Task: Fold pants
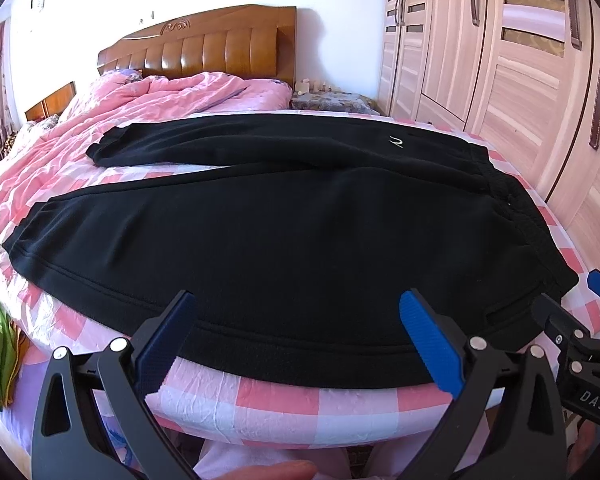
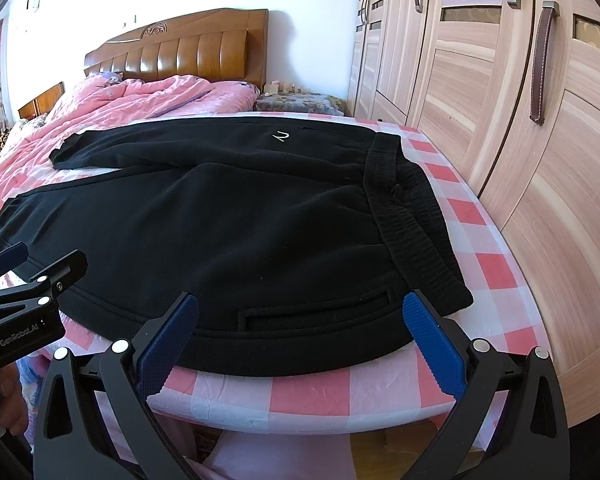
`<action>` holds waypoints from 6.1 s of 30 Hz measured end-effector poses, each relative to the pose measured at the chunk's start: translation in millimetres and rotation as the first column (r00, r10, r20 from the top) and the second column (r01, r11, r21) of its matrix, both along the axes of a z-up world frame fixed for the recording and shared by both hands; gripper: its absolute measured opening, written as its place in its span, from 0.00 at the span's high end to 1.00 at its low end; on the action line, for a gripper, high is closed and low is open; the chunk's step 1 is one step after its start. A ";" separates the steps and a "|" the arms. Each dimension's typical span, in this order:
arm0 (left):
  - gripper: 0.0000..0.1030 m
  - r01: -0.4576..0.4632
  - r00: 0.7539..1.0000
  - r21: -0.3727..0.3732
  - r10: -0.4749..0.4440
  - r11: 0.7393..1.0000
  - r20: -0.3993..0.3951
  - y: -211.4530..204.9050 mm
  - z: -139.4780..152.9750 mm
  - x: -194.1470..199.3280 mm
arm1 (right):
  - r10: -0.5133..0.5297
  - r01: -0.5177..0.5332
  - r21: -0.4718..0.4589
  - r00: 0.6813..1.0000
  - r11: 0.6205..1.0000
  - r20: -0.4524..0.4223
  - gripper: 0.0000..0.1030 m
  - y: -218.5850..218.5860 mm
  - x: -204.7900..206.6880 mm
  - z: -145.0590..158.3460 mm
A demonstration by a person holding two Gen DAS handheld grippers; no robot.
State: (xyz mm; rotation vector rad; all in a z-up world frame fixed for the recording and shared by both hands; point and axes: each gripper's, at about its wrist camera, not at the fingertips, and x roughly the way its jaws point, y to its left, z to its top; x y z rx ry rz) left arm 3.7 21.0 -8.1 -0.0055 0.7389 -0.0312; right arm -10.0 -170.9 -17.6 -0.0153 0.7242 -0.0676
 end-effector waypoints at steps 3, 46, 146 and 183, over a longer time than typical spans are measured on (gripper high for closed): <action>0.01 0.003 1.000 -0.006 -0.003 1.000 0.006 0.4 1.0 -0.7 | 0.000 0.000 0.000 1.000 1.000 0.000 0.04 -0.1 0.1 0.1; 0.01 0.225 0.965 0.134 -0.202 0.965 -0.166 -18.1 16.7 245.5 | 0.061 -0.010 0.305 0.986 0.952 -0.157 0.04 -195.2 323.2 -13.9; 0.32 -0.150 0.974 -0.403 0.064 0.903 -0.218 107.6 -37.3 205.3 | -0.075 0.055 0.561 0.997 0.826 0.012 0.85 -112.2 98.3 -45.9; 0.84 0.031 0.995 -0.147 -0.044 0.989 -0.086 91.4 -47.7 37.4 | -0.009 0.041 0.502 0.998 0.864 -0.067 0.93 -130.2 3.5 -63.0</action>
